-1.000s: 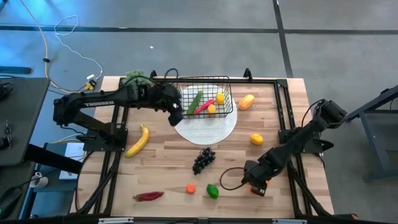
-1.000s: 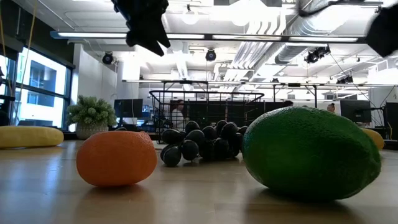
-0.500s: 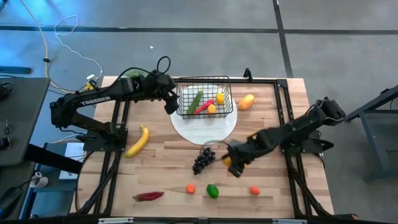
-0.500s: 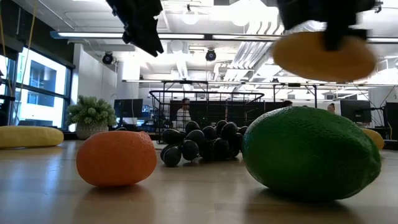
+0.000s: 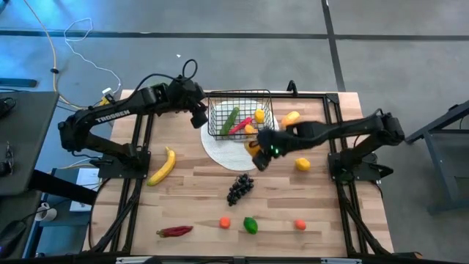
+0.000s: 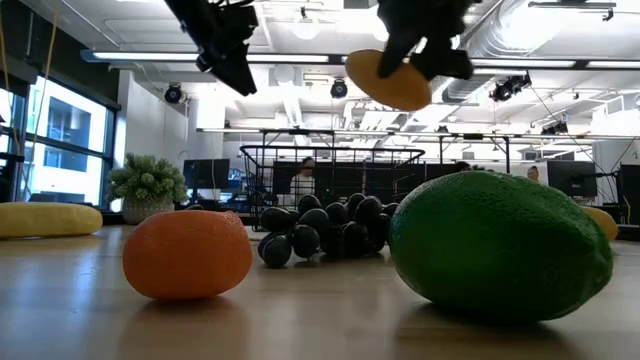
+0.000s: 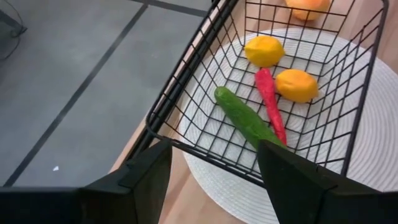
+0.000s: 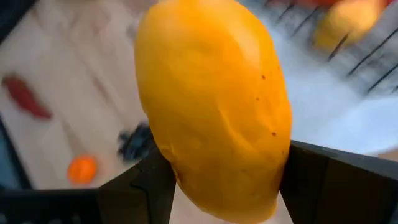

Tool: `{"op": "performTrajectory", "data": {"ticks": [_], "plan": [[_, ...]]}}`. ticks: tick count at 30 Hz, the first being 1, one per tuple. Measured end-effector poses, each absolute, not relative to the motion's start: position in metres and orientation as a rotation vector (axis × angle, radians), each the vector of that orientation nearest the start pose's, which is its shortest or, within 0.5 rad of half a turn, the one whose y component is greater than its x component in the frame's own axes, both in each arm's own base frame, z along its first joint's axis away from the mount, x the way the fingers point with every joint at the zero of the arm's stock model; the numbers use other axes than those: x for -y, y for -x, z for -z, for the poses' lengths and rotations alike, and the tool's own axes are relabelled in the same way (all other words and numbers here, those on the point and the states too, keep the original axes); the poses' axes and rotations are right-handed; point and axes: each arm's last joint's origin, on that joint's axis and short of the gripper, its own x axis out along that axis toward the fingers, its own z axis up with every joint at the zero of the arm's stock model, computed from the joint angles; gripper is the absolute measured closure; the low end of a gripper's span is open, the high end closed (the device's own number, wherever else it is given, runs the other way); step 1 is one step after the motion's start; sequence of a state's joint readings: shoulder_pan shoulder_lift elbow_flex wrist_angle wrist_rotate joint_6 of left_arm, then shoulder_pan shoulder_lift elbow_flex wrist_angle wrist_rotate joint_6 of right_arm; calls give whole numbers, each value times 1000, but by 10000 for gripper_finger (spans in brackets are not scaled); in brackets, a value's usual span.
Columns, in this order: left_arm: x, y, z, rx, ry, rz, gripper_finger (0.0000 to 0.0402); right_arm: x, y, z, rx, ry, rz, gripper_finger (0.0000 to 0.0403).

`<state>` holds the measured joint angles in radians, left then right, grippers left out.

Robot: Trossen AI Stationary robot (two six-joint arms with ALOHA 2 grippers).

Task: Build produce basket
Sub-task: Put the bottom yellow mango into the black wire basket

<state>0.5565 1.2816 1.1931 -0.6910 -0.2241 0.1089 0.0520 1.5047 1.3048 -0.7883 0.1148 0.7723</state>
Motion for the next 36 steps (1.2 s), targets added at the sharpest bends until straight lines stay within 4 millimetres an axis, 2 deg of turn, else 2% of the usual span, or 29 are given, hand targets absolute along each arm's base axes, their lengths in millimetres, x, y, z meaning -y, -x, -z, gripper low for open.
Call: {"op": "performTrajectory", "data": {"ticks": [6, 13, 20, 23, 27, 36], "plan": [[-146, -218, -327, -826, 41, -705, 177, 31, -311, -314, -813, -533, 504, 206], [-146, -218, -327, -795, 109, -743, 177, 83, -313, -326, -685, -373, 506, 206], [-146, -218, -327, -758, 198, -793, 177, 128, -314, -342, -509, -133, 516, 206], [-147, -218, -327, -748, 216, -814, 177, 143, -317, -343, -464, -19, 500, 206], [-147, -218, -327, -735, 245, -834, 177, 163, -325, -329, -484, 65, 459, 206], [-147, -218, -327, -733, 253, -837, 177, 186, -341, -267, -720, 86, 322, 206]]}}
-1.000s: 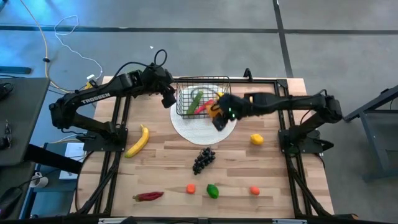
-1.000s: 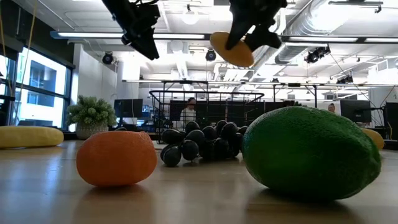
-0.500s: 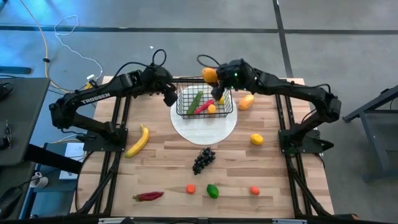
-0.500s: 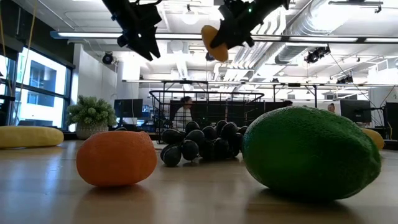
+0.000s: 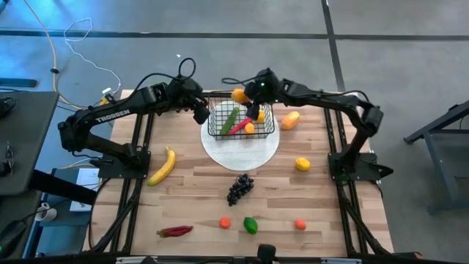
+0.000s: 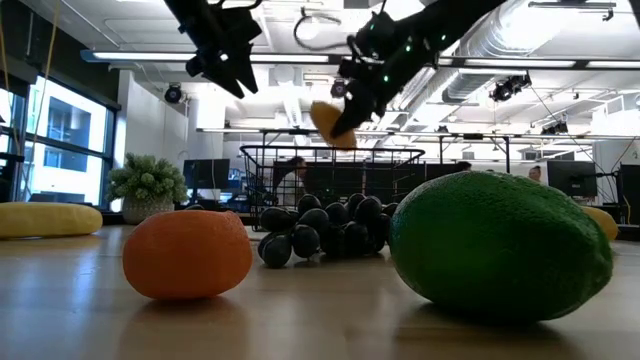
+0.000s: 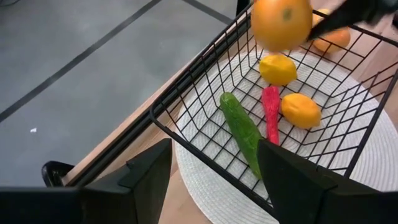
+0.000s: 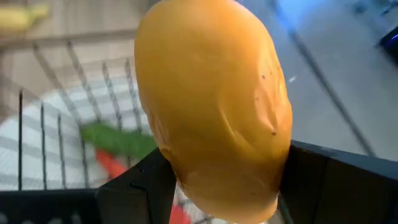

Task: Build produce basket
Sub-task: Put the bottom yellow mango into the black wire basket

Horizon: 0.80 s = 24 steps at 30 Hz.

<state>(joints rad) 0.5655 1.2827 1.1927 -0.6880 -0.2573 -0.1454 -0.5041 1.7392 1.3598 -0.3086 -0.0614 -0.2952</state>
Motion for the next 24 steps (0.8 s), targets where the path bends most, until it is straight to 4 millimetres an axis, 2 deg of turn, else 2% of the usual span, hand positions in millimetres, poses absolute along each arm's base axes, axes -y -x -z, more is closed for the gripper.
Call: {"op": "performTrajectory", "data": {"ticks": [10, 19, 24], "plan": [[-147, -218, -327, -732, 262, -846, 177, 190, -348, -224, -882, -11, 266, 206], [-145, -219, -327, -725, 289, -816, 177, 197, -350, -205, -938, -56, 303, 204], [-145, -219, -327, -725, 295, -802, 177, 198, -349, -204, -968, -30, 345, 149]]}}
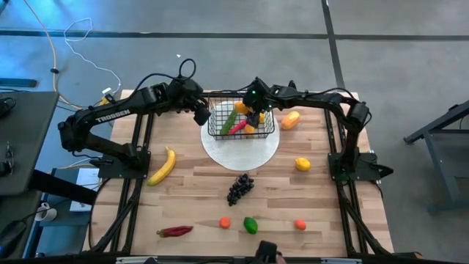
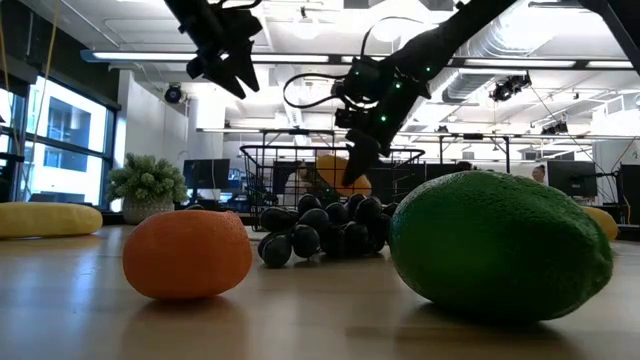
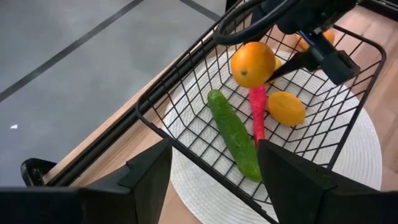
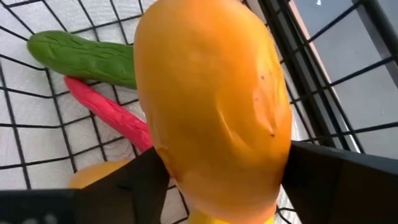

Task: Build produce basket
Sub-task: Put the bottom yellow mango into the black wire basket, then put the red chili pepper into the black wire basket

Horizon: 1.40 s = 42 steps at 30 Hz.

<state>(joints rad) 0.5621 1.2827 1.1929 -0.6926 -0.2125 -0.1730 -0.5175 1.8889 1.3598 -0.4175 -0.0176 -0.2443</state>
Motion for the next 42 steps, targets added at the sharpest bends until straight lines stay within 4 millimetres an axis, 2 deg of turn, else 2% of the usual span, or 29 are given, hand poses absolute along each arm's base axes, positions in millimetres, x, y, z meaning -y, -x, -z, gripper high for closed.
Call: {"op": "performTrajectory", "data": {"ticks": [4, 15, 23, 32, 36, 42], "plan": [[-145, -219, -327, -725, 295, -802, 177, 198, -348, -204, -972, -31, 346, 125], [-144, -217, -325, -749, 299, -801, 161, 198, -347, -206, -971, -44, 391, 120], [-140, -210, -318, -810, 442, -870, 113, 193, -337, -239, -873, -120, 466, 119], [-126, -203, -308, -972, 577, -768, 115, 184, -317, -280, -787, -128, 560, 119], [-112, -207, -307, -1016, 579, -710, 115, 177, -307, -295, -756, -187, 599, 119], [-79, -217, -305, -1099, 508, -576, 115, 165, -295, -312, -717, -275, 626, 119]]}}
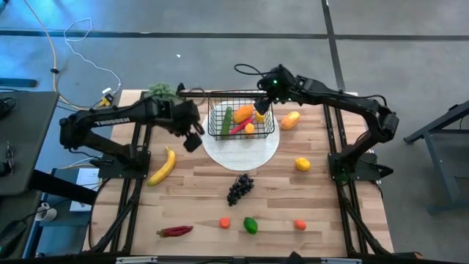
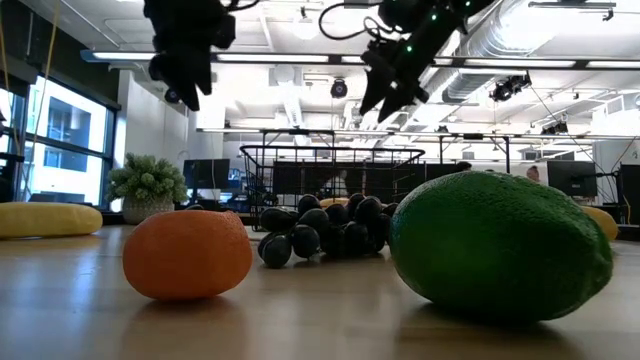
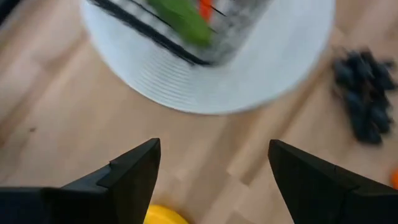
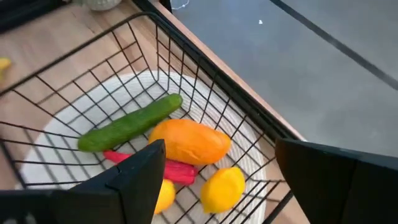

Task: Build produce basket
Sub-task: Put the red chili pepper into the black wire basket

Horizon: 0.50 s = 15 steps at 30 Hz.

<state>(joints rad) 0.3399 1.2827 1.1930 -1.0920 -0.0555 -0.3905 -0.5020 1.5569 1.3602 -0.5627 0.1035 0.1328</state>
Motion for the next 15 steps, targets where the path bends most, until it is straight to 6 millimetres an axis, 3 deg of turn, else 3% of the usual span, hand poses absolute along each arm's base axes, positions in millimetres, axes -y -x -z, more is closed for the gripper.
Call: {"op": "performTrajectory", "data": {"ticks": [7, 15], "plan": [[-31, -224, -303, -1189, 507, -375, 115, 136, -294, -321, -710, -370, 602, 119], [25, -223, -291, -1256, 469, -286, 116, 96, -305, -319, -729, -485, 589, 119]]}}
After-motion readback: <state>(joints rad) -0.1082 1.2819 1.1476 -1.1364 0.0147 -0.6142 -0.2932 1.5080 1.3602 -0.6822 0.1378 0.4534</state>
